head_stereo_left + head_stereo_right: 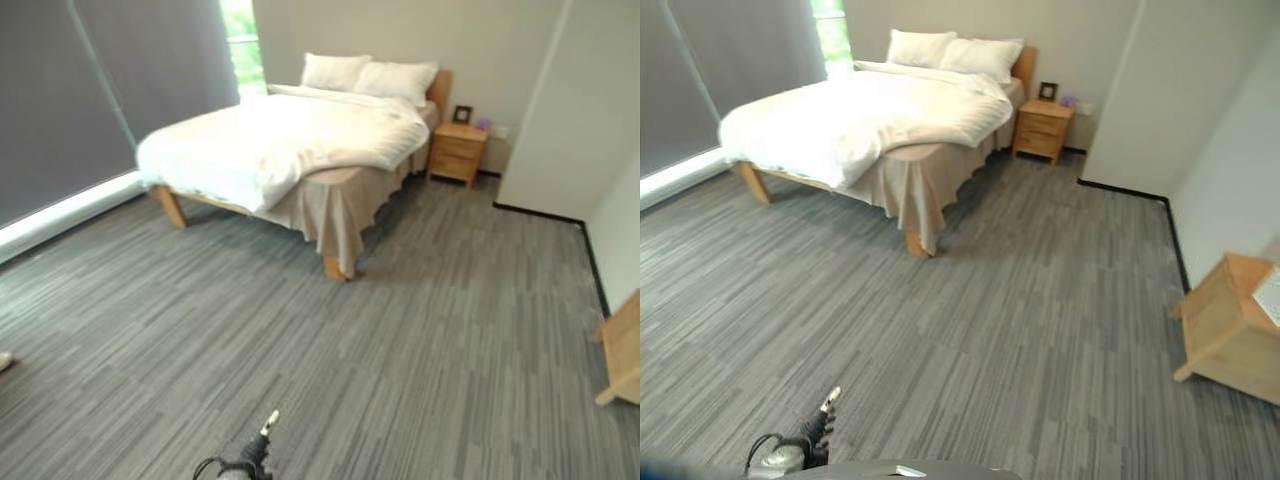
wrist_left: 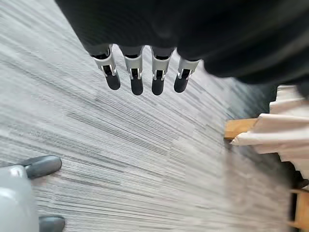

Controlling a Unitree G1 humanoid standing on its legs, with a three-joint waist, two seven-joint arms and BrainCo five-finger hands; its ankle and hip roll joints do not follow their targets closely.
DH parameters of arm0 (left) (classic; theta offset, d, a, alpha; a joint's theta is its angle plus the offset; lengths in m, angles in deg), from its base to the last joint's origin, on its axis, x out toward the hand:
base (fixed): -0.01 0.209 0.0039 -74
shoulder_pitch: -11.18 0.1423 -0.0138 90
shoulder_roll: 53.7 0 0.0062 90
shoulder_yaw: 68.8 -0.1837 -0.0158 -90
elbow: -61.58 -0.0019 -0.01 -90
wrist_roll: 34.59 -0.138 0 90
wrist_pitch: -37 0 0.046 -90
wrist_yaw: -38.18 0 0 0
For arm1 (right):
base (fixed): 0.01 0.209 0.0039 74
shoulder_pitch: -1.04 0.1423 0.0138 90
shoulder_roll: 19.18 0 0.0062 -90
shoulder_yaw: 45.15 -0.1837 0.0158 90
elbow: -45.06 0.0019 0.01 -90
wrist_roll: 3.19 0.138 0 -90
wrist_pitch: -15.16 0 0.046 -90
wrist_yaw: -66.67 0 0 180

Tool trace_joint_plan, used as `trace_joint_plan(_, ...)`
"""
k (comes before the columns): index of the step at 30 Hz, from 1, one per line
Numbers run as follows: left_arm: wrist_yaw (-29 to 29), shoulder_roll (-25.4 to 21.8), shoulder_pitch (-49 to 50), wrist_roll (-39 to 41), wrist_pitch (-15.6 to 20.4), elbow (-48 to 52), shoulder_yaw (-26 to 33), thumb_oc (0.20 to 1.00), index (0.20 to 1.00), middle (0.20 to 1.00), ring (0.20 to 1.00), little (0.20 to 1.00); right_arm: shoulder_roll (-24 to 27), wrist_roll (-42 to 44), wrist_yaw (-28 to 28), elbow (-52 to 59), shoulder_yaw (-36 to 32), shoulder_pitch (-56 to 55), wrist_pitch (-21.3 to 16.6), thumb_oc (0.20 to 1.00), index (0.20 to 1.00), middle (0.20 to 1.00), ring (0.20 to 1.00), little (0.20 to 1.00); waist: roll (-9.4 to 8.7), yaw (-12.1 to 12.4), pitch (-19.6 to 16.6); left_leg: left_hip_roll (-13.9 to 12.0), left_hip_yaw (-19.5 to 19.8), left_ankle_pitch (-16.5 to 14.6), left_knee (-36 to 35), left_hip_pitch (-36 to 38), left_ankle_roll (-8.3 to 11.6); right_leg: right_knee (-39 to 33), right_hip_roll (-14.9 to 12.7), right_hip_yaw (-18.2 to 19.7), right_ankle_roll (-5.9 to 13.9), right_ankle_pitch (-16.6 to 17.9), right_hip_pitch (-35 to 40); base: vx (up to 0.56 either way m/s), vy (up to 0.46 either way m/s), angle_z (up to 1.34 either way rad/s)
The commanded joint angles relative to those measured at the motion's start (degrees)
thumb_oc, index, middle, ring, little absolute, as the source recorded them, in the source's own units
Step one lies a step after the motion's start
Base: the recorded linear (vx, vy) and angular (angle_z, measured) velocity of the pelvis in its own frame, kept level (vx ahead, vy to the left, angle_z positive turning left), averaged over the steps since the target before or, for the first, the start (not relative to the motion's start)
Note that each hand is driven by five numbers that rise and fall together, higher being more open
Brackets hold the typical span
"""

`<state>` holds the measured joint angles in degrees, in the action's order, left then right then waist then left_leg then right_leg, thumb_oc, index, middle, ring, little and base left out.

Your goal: Making the bed.

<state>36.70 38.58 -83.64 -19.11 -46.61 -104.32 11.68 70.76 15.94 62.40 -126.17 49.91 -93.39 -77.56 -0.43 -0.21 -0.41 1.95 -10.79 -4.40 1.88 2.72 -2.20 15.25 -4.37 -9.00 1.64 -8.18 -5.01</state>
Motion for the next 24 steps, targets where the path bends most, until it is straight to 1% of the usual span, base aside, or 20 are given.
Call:
trace_joint_plan(1, -0.26, 0.88, -2.71, -0.28, 0.49, -3.62, 1.79, 1.0, 1.0, 1.0, 1.0, 1.0, 0.73, 3.89, -0.4, 0.07, 1.18, 6.0, -1.76, 1.0, 1.0, 1.0, 1.0, 1.0, -2.42, -0.81, 3.07, -2.16, 4.01, 8.05, -6.88, 2.16, 3.44, -14.75, -1.33, 1.76, 4.77, 11.1, 8.86, -0.01, 0.01, -0.46)
trace_joint_plan(3, -0.2, 1.51, -1.63, 2.1, 0.82, -3.65, 3.25, 1.0, 1.0, 1.0, 1.0, 1.0, 0.26, 4.4, -0.36, 0.55, 1.82, 6.43, -2.08, 1.0, 1.0, 1.0, 1.0, 1.0, -2.85, 0.22, 3.77, -2.13, 3.76, 7.99, -6.88, 1.75, 3.39, -15.89, -1.26, 1.61, 4.86, 11.7, 8.84, 0.0, 0.003, -0.21)
trace_joint_plan(4, -0.2, 1.51, -1.62, 2.11, 0.82, -3.64, 3.25, 1.0, 1.0, 1.0, 1.0, 1.0, 0.26, 4.4, -0.36, 0.55, 1.83, 6.43, -2.08, 1.0, 1.0, 1.0, 1.0, 1.0, -2.85, 0.21, 3.78, -2.13, 3.77, 7.99, -6.88, 1.77, 3.39, -15.94, -1.26, 1.61, 4.86, 11.72, 8.88, 0.05, -0.007, -0.05)
trace_joint_plan(5, -0.39, 1.8, -0.57, 5.36, 1.51, -2.26, 4.37, 1.0, 1.0, 1.0, 1.0, 1.0, 0.01, 7.53, -0.07, 3.41, 1.16, 6.31, -3.13, 1.0, 1.0, 1.0, 1.0, 1.0, -2.99, 0.73, 3.84, -1.94, 3.4, 7.77, -6.88, 1.43, 3.59, -17.7, -1.22, 0.71, 5.32, 12.31, 9.41, 0.04, -0.005, 0.02)
trace_joint_plan(8, 0.13, 1.22, -0.1, 6.53, 2.52, 2.2, 3.36, 1.0, 1.0, 1.0, 1.0, 1.0, 0.23, 9.91, 0.85, 10.41, 1.42, 6.38, -4.52, 1.0, 1.0, 1.0, 1.0, 1.0, -2.8, 0.61, 4.11, -1.98, 2.87, 7.85, -6.88, 0.85, 3.83, -18.34, -1.18, 0.78, 5.76, 12.85, 9.1, 0.01, 0.0, 0.03)
trace_joint_plan(9, 1.11, -0.54, -0.26, 5.11, 2.9, 8.39, 1.59, 1.0, 1.0, 1.0, 1.0, 1.0, 1.24, 7.88, 2.7, 19.12, 2.1, 5.42, -5.26, 1.0, 1.0, 1.0, 1.0, 1.0, -2.54, 0.23, 4.18, -1.98, 2.56, 7.89, -6.88, 0.67, 3.93, -18.69, -1.21, 0.93, 5.93, 13.21, 8.96, 0.0, 0.0, 0.0)
trace_joint_plan(10, 1.31, -1.46, -0.22, 4.09, 3.19, 11.12, 0.71, 1.0, 1.0, 1.0, 1.0, 1.0, 1.91, 6.88, 3.88, 22.7, 1.62, 4.88, -5.44, 1.0, 1.0, 1.0, 1.0, 1.0, -2.42, 0.0, 4.09, -1.97, 2.5, 7.81, -6.88, 0.76, 3.98, -18.87, -1.23, 1.0, 6.05, 13.32, 9.06, 0.0, 0.019, -0.03)
trace_joint_plan(11, 1.31, -1.46, -0.22, 4.09, 3.19, 11.12, 0.71, 1.0, 1.0, 1.0, 1.0, 1.0, 1.91, 6.88, 3.88, 22.7, 1.62, 4.88, -5.44, 1.0, 1.0, 1.0, 1.0, 1.0, -2.42, 0.0, 4.09, -1.97, 2.5, 7.81, -6.88, 0.76, 3.98, -18.87, -1.23, 1.0, 6.05, 13.32, 9.06, 0.0, 0.0, 0.0)
trace_joint_plan(12, 3.22, -5.16, -0.16, 0.4, 3.73, 21.92, -1.11, 1.0, 1.0, 1.0, 1.0, 1.0, 3.0, 7.69, 6.31, 35.66, -0.26, 2.63, -6.23, 1.0, 1.0, 1.0, 1.0, 1.0, -2.13, -0.64, 4.21, -1.86, 2.51, 7.66, -6.88, 1.34, 4.06, -18.98, -1.25, 1.21, 6.29, 13.45, 9.6, 0.01, 0.03, -0.01)
trace_joint_plan(13, 4.06, -6.65, -0.21, -0.34, 3.91, 26.33, -0.94, 1.0, 1.0, 1.0, 1.0, 1.0, 2.93, 8.34, 6.54, 40.55, -1.18, 1.39, -6.9, 1.0, 1.0, 1.0, 1.0, 1.0, -2.02, -0.87, 3.99, -1.85, 2.53, 7.77, -6.88, 1.14, 4.06, -18.99, -1.27, 1.24, 6.33, 13.54, 9.4, 0.01, 0.036, -0.01)
trace_joint_plan(14, 4.54, -7.15, -0.09, -0.31, 3.98, 27.72, -0.65, 1.0, 1.0, 1.0, 1.0, 1.0, 3.1, 7.66, 6.66, 41.6, -1.43, 0.91, -7.11, 1.0, 1.0, 1.0, 1.0, 1.0, -1.96, -0.88, 3.99, -1.84, 2.57, 7.77, -6.88, 1.26, 4.05, -18.94, -1.28, 1.26, 6.38, 13.5, 9.47, 0.0, 0.0, 0.0)
trace_joint_plan(15, 5.13, -7.91, -0.06, 0.04, 4.13, 31.14, -0.03, 1.0, 1.0, 1.0, 1.0, 1.0, 3.32, 7.75, 6.22, 45.18, -1.4, 0.63, -7.14, 1.0, 1.0, 1.0, 1.0, 1.0, -1.94, -0.9, 3.97, -1.82, 2.68, 7.81, -6.88, 1.28, 4.06, -18.86, -1.33, 1.28, 6.4, 13.56, 9.42, 0.0, 0.0, 0.0)
trace_joint_plan(16, 6.18, -8.92, -0.13, 0.28, 4.55, 36.87, 1.15, 1.0, 1.0, 1.0, 1.0, 1.0, 3.82, 8.03, 5.13, 49.69, -1.19, 0.18, -7.48, 1.0, 1.0, 1.0, 1.0, 1.0, -2.0, -0.79, 3.94, -1.81, 2.8, 7.85, -6.88, 1.28, 4.05, -18.75, -1.36, 1.29, 6.41, 13.58, 9.35, 0.0, 0.0, 0.0)
trace_joint_plan(17, 6.2, -8.95, 0.05, 0.25, 4.4, 37.1, 1.2, 1.0, 1.0, 1.0, 1.0, 1.0, 3.82, 8.02, 5.16, 49.83, -1.17, 0.06, -7.39, 1.0, 1.0, 1.0, 1.0, 1.0, -2.01, -0.82, 3.95, -1.81, 2.81, 7.82, -6.88, 1.36, 4.05, -18.73, -1.36, 1.28, 6.42, 13.54, 9.43, -0.01, 0.014, -0.03)
trace_joint_plan(18, 6.85, -9.57, 0.42, 1.16, 4.92, 42.99, 2.53, 1.0, 1.0, 1.0, 1.0, 1.0, 5.06, 5.47, 4.42, 53.16, -0.65, -0.25, -7.3, 1.0, 1.0, 1.0, 1.0, 1.0, -2.03, -0.58, 4.04, -1.75, 2.97, 7.85, -6.88, 1.45, 3.95, -18.56, -1.39, 1.45, 6.4, 13.53, 9.39, 0.0, 0.0, 0.0)
trace_joint_plan(20, 6.7, -9.35, 0.55, 1.41, 5.06, 46.08, 2.9, 1.0, 1.0, 1.0, 1.0, 1.0, 6.67, 1.02, 4.29, 56.0, 0.44, -0.13, -7.26, 1.0, 1.0, 1.0, 1.0, 1.0, -2.12, -0.49, 4.27, -1.64, 3.56, 7.88, -6.88, 1.57, 3.8, -18.18, -1.43, 1.7, 6.29, 13.48, 9.39, -0.01, 0.005, -0.02)
trace_joint_plan(23, 6.01, -9.3, 0.12, -1.66, 4.54, 48.05, 1.38, 1.0, 1.0, 1.0, 1.0, 1.0, 7.81, -3.91, 3.82, 56.59, 1.65, 0.54, -7.11, 1.0, 1.0, 1.0, 1.0, 1.0, -2.24, -0.41, 4.51, -1.5, 3.91, 7.68, -6.88, 1.83, 3.58, -18.04, -1.53, 1.75, 6.27, 13.18, 9.71, 0.0, 0.0, 0.0)
trace_joint_plan(24, 6.02, -9.29, 0.12, -1.67, 4.53, 48.06, 1.39, 1.0, 1.0, 1.0, 1.0, 1.0, 7.81, -3.92, 3.82, 56.54, 1.66, 0.58, -7.15, 1.0, 1.0, 1.0, 1.0, 1.0, -2.24, -0.41, 4.54, -1.5, 3.91, 7.67, -6.88, 1.86, 3.58, -18.04, -1.53, 1.75, 6.27, 13.17, 9.73, 0.04, 0.014, 0.02)
